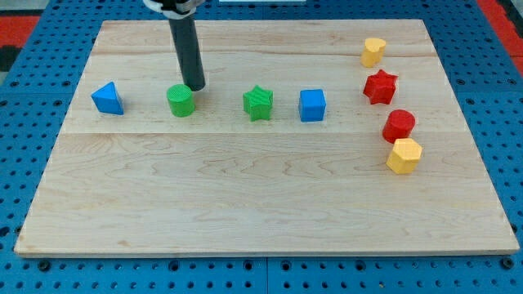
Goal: Push the blue cube into green star
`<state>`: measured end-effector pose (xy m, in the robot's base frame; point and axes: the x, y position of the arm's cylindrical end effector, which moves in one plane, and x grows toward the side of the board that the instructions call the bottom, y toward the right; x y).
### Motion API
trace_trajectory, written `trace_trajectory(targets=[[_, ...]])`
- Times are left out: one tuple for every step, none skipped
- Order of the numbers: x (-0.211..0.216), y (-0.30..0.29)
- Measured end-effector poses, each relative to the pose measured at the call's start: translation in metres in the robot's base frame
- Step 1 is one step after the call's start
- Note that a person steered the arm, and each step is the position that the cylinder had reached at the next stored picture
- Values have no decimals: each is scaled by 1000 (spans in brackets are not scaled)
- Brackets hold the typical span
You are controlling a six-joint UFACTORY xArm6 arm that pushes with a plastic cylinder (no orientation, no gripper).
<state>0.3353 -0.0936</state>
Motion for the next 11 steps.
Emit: trace_trajectory(targets=[[-37,49],[-49,92],[-48,144],[-22,172],[14,187],[18,215],[47,205],[54,179],[54,126],[54,73],[54,32]])
